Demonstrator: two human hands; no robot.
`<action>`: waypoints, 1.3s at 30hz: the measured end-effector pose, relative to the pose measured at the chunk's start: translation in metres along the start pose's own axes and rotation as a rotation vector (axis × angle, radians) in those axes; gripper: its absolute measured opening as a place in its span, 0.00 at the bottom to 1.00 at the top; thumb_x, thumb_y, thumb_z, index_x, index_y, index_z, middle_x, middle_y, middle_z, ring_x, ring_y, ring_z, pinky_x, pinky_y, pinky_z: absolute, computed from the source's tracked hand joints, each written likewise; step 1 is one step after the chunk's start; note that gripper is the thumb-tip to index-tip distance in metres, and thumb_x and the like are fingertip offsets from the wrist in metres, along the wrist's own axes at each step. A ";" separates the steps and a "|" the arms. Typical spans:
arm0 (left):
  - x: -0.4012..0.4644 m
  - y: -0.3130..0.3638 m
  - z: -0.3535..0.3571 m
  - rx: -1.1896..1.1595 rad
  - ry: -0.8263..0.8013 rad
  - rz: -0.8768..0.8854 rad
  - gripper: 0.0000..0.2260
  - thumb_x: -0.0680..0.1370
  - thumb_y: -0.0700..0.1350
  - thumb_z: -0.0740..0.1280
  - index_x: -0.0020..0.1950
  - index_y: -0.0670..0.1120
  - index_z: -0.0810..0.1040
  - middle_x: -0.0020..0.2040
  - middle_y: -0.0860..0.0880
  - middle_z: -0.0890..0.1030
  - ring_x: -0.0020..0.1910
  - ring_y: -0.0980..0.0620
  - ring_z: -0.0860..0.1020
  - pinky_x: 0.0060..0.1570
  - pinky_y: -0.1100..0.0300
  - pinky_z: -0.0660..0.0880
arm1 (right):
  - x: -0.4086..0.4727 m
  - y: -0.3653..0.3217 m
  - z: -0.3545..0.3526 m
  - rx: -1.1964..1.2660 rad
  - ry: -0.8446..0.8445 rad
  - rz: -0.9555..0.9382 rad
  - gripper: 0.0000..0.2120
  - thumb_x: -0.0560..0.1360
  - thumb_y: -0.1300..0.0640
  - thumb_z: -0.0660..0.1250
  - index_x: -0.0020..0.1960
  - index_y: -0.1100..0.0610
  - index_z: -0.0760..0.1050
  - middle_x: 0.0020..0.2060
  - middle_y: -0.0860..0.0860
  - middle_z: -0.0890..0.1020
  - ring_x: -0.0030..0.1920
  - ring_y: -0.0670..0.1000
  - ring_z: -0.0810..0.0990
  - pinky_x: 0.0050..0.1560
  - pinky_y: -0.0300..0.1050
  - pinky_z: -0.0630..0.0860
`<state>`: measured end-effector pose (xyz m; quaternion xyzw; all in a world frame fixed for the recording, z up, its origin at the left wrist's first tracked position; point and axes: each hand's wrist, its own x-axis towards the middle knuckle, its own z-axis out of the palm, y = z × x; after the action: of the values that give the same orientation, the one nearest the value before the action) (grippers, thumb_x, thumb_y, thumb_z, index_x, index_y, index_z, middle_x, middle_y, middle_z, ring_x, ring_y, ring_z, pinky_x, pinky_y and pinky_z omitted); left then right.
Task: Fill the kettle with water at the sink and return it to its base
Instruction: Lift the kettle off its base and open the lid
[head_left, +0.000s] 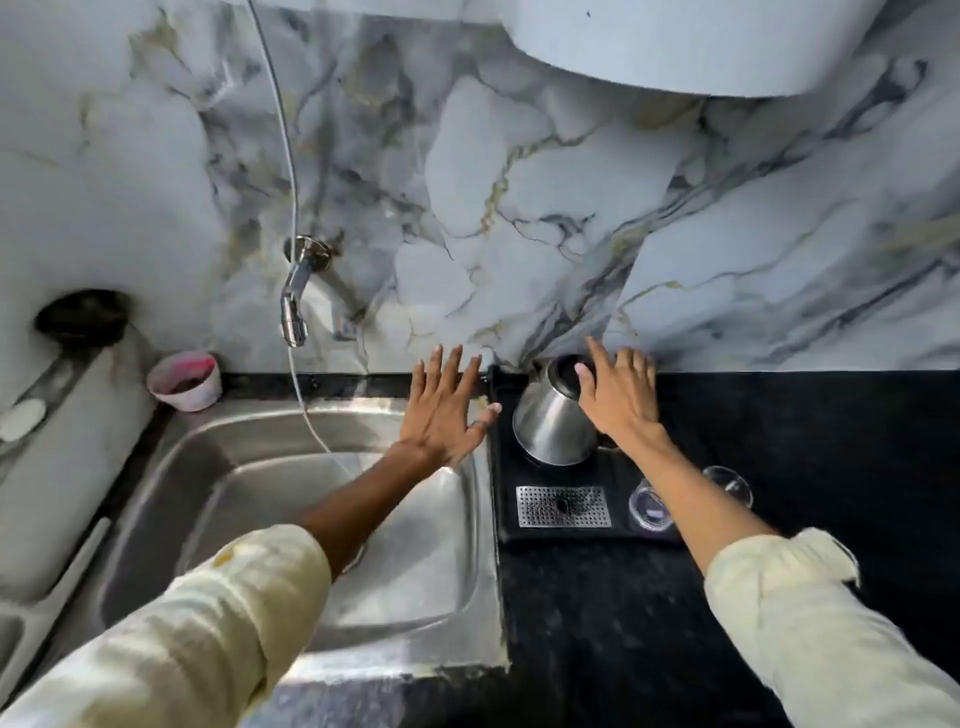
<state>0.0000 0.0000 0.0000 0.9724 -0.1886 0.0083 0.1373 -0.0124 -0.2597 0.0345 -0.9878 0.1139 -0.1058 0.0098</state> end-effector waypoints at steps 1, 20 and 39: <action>0.002 0.006 0.005 0.008 -0.018 0.004 0.38 0.82 0.69 0.47 0.87 0.51 0.44 0.87 0.43 0.42 0.85 0.40 0.36 0.83 0.40 0.36 | 0.002 0.008 0.002 0.023 -0.015 0.028 0.26 0.84 0.42 0.54 0.74 0.56 0.71 0.61 0.69 0.81 0.63 0.69 0.78 0.66 0.63 0.74; -0.078 -0.022 0.030 -1.455 0.063 -0.362 0.55 0.58 0.46 0.88 0.79 0.60 0.63 0.73 0.49 0.76 0.70 0.45 0.78 0.57 0.45 0.84 | -0.009 -0.068 -0.035 0.892 -0.145 -0.136 0.36 0.71 0.22 0.60 0.28 0.55 0.73 0.23 0.52 0.78 0.25 0.49 0.77 0.33 0.52 0.77; -0.152 -0.148 -0.029 -1.350 -0.012 -0.217 0.60 0.51 0.44 0.89 0.79 0.57 0.65 0.74 0.48 0.75 0.69 0.53 0.78 0.68 0.52 0.78 | -0.056 -0.169 -0.099 1.102 -1.074 -0.150 0.22 0.72 0.37 0.67 0.61 0.44 0.81 0.52 0.52 0.88 0.51 0.51 0.85 0.58 0.53 0.76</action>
<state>-0.0858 0.1947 -0.0216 0.6871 -0.0546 -0.1303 0.7126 -0.0489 -0.0823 0.1272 -0.7612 -0.0428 0.3459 0.5469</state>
